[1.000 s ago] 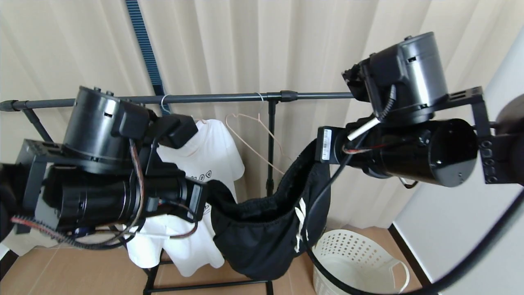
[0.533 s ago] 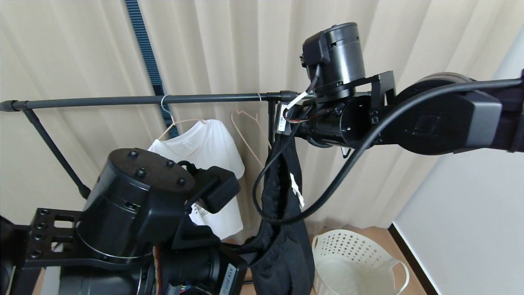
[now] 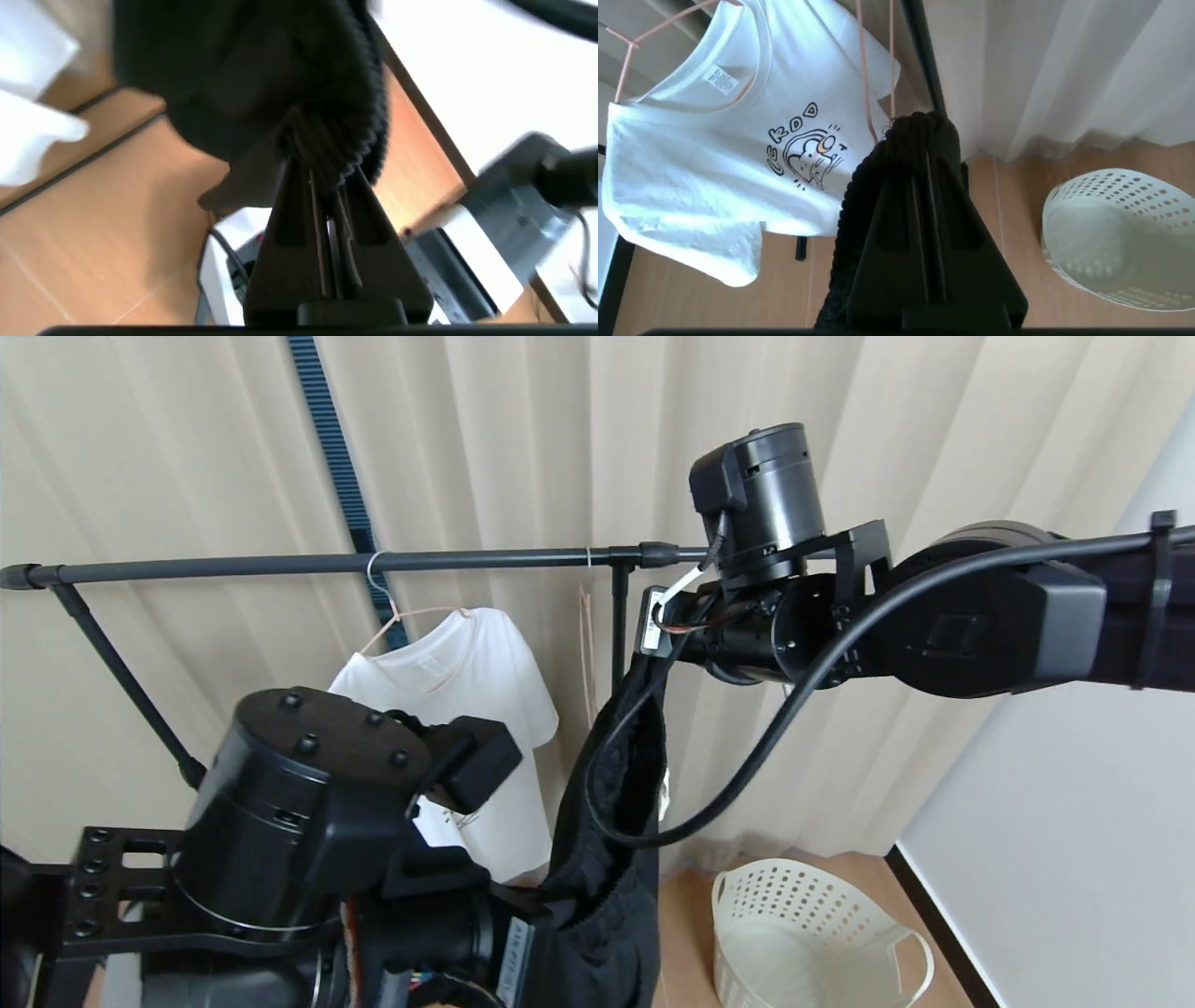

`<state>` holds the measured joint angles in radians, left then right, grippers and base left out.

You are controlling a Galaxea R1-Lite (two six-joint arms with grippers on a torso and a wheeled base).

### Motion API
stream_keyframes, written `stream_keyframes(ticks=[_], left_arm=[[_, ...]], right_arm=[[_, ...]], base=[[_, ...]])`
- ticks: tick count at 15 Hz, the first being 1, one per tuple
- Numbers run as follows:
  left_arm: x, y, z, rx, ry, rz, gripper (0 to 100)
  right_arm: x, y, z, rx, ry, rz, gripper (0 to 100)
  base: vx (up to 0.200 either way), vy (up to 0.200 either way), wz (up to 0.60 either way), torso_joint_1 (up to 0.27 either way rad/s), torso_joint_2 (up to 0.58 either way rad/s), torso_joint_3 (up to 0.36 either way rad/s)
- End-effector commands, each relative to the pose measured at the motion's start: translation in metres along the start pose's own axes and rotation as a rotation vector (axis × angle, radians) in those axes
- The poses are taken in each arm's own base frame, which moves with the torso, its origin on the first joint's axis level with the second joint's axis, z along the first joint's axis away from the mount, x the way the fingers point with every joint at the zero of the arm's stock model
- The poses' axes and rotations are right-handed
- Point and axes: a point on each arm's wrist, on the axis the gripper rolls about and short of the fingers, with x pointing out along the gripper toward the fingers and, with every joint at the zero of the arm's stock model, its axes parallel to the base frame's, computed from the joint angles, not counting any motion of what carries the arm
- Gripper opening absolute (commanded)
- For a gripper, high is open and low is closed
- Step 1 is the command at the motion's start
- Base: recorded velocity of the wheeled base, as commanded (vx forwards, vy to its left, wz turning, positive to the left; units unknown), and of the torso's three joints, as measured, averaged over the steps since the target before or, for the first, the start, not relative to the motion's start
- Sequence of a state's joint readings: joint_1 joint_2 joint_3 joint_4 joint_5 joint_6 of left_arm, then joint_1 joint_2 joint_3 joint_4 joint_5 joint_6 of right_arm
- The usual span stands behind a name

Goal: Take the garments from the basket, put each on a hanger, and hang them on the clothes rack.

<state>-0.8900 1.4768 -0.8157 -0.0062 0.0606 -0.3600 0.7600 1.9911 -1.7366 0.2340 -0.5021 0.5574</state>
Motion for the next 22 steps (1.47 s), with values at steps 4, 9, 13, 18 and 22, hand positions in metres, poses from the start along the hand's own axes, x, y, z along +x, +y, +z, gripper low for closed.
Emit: stream_keyframes(ticks=[4, 9, 13, 18, 22], left_arm=[[-0.021, 0.064, 0.029, -0.138, -0.159, 0.251, 0], [-0.001, 0.076, 0.077, -0.170, -0.244, 0.321, 0], [0.005, 0.061, 0.099, -0.146, -0.292, 0.274, 0], [0.012, 0.040, 0.120, -0.116, -0.340, 0.214, 0], [0.010, 0.036, 0.122, -0.112, -0.353, 0.215, 0]], right_arm=[[-0.070, -0.051, -0.001, -0.121, 0.025, -0.037, 0], [-0.081, -0.080, -0.043, -0.224, 0.145, -0.092, 0], [-0.075, -0.087, -0.062, -0.331, 0.217, -0.109, 0], [-0.072, -0.095, -0.088, -0.440, 0.342, -0.034, 100], [-0.080, -0.101, -0.105, -0.535, 0.338, 0.176, 100]], base=[[0.000, 0.000, 0.00, 0.000, 0.00, 0.000], [0.000, 0.000, 0.00, 0.000, 0.00, 0.000], [0.000, 0.000, 0.00, 0.000, 0.00, 0.000], [0.000, 0.000, 0.00, 0.000, 0.00, 0.000], [0.000, 0.000, 0.00, 0.000, 0.00, 0.000]])
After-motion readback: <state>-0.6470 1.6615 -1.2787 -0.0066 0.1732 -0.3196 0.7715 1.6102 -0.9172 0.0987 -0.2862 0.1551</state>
